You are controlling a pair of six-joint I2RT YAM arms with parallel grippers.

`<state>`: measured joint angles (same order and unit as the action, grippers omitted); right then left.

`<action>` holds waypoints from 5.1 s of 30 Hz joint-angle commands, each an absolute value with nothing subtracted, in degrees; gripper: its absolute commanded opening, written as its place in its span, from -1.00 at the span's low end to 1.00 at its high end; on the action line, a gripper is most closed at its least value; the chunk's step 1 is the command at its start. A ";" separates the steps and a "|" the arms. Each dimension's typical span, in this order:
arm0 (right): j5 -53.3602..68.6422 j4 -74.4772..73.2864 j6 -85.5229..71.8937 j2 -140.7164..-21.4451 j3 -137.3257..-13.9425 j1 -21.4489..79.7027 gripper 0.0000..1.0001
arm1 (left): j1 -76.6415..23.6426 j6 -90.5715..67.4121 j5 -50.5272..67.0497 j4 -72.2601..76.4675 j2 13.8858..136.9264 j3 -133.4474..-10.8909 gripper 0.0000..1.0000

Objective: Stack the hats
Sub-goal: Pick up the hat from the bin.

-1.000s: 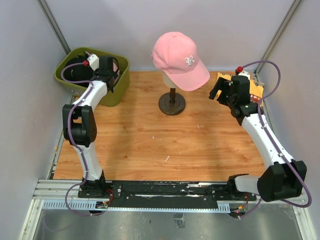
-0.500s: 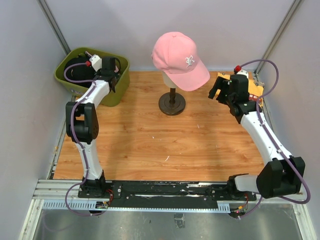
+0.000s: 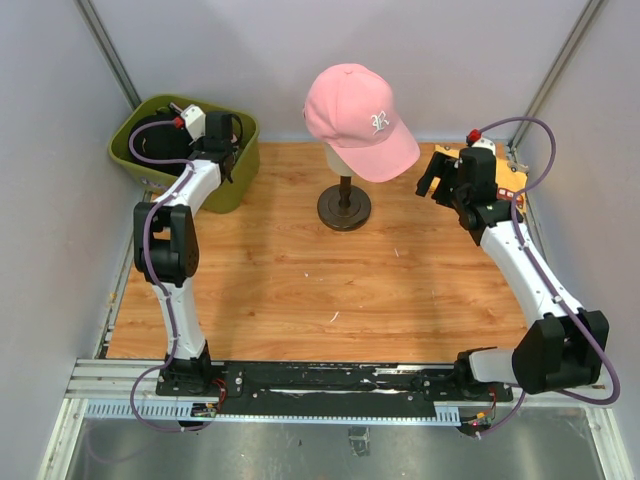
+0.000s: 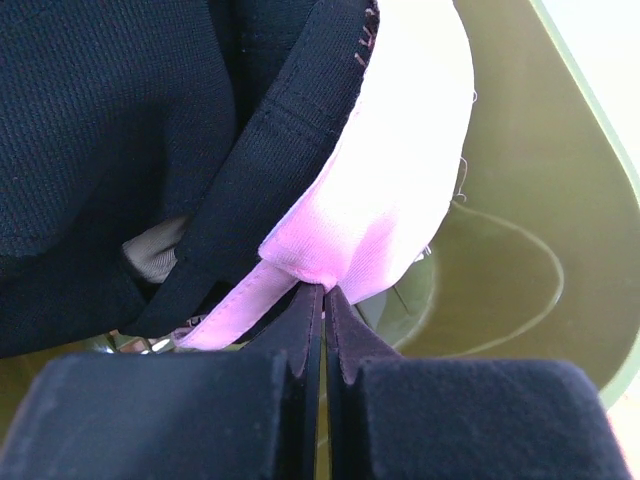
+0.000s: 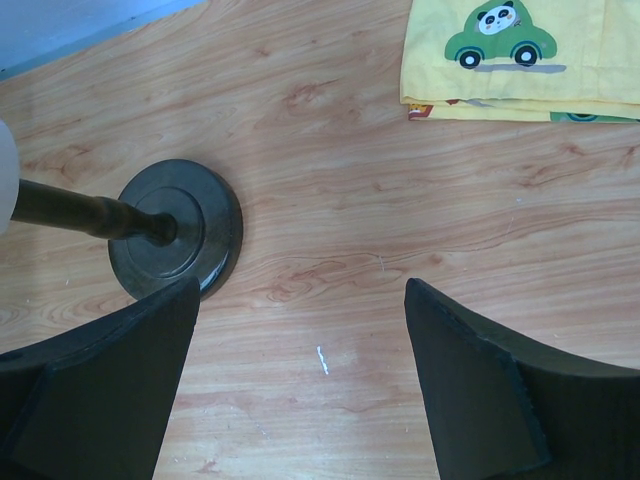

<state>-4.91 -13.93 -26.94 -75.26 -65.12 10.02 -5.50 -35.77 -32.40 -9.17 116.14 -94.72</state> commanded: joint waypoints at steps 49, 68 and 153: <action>-16.20 -21.06 -11.91 -68.17 -86.35 26.91 0.65 | 1.77 -59.98 -18.05 -9.42 91.61 -92.61 -0.99; -16.16 -19.96 4.79 -98.71 -118.15 56.52 0.73 | 8.66 -66.54 -5.67 -9.66 87.19 -87.48 -0.99; 1.22 -5.24 -0.61 -128.40 -129.55 54.33 -0.99 | 11.56 -60.50 -1.49 -9.16 66.87 -64.78 -0.58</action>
<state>3.97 -3.97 -1.04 -134.96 -130.80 53.01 11.14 -60.10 -2.72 -10.28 67.99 -63.70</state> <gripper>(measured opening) 0.068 0.178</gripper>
